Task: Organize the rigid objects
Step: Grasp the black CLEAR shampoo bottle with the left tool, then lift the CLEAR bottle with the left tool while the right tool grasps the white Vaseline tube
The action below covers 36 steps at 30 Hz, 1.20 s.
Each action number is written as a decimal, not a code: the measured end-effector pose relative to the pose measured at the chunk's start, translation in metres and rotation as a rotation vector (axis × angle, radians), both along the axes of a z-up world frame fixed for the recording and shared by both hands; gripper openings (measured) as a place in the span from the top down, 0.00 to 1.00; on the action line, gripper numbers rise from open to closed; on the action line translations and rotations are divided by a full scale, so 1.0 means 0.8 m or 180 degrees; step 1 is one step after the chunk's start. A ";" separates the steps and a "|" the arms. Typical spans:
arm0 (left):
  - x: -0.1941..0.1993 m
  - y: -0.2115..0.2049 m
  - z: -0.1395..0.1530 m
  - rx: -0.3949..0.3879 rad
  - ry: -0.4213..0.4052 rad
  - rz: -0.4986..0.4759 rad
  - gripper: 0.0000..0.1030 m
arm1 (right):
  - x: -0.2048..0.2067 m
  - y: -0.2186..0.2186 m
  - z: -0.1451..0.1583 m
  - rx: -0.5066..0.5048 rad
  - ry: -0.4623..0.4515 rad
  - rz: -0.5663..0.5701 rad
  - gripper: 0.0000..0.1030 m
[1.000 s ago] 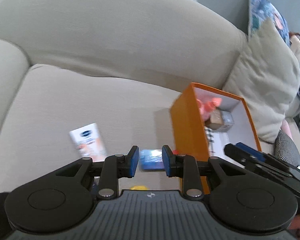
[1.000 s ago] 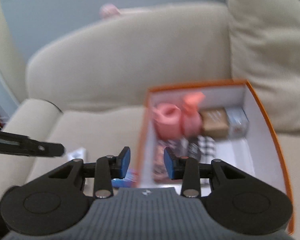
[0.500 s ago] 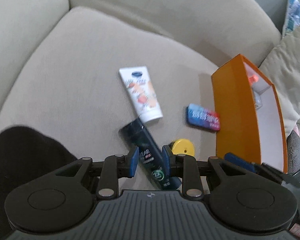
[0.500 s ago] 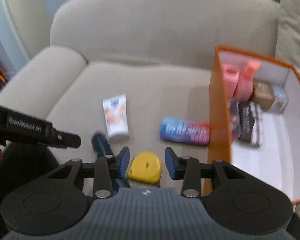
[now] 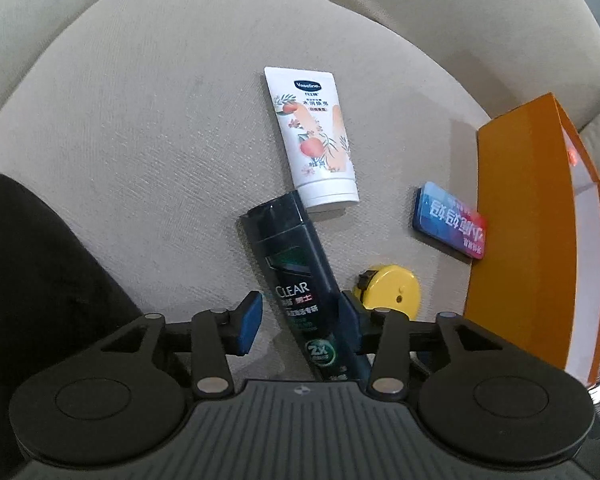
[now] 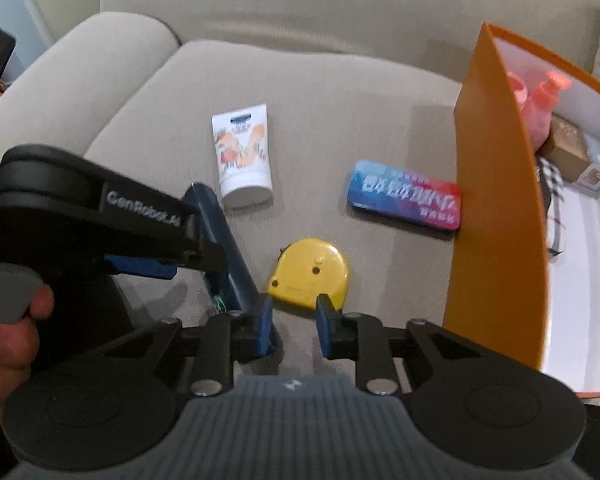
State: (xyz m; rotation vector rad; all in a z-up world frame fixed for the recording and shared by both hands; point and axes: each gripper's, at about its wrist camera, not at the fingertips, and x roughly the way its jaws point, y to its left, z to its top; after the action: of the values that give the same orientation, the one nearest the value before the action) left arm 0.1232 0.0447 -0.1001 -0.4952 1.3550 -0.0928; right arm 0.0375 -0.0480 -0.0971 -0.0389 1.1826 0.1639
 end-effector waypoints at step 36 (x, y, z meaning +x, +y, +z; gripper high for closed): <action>0.000 0.035 0.031 0.0112 -0.0435 -0.0071 0.63 | 0.024 0.023 0.021 0.0109 -0.0060 0.0107 0.80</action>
State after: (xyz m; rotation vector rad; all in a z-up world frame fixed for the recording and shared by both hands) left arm 0.1234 0.0727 -0.0757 -0.4366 1.2265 -0.1188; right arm 0.0568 -0.0292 -0.0802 -0.0303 1.1605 0.2130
